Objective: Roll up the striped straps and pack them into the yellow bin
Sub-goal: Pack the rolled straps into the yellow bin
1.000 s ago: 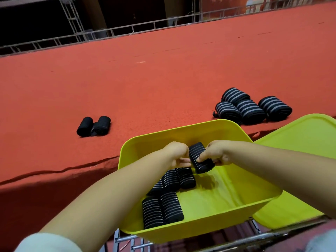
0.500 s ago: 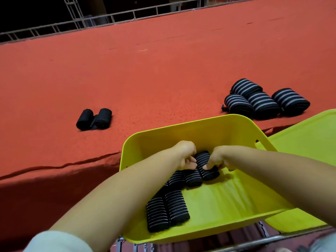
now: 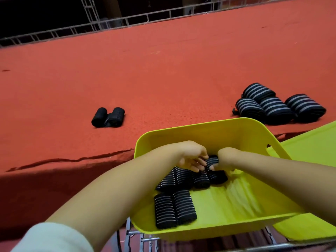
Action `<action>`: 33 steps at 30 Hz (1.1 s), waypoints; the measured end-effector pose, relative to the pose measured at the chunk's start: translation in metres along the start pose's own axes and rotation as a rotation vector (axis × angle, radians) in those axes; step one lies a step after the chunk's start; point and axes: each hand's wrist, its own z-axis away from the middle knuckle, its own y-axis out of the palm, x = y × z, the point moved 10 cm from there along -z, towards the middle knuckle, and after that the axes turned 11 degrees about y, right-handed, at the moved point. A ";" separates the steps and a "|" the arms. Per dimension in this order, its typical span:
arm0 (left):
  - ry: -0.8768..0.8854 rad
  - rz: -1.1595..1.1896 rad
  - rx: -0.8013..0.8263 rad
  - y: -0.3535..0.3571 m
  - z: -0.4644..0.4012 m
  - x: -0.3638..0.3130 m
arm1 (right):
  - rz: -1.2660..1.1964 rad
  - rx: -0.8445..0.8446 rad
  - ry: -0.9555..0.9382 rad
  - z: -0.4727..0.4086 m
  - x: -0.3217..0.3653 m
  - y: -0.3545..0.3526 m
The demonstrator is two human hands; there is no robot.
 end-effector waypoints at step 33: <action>0.008 0.002 -1.082 -0.442 0.050 0.133 | -1.147 0.470 -0.195 -0.062 0.337 -0.163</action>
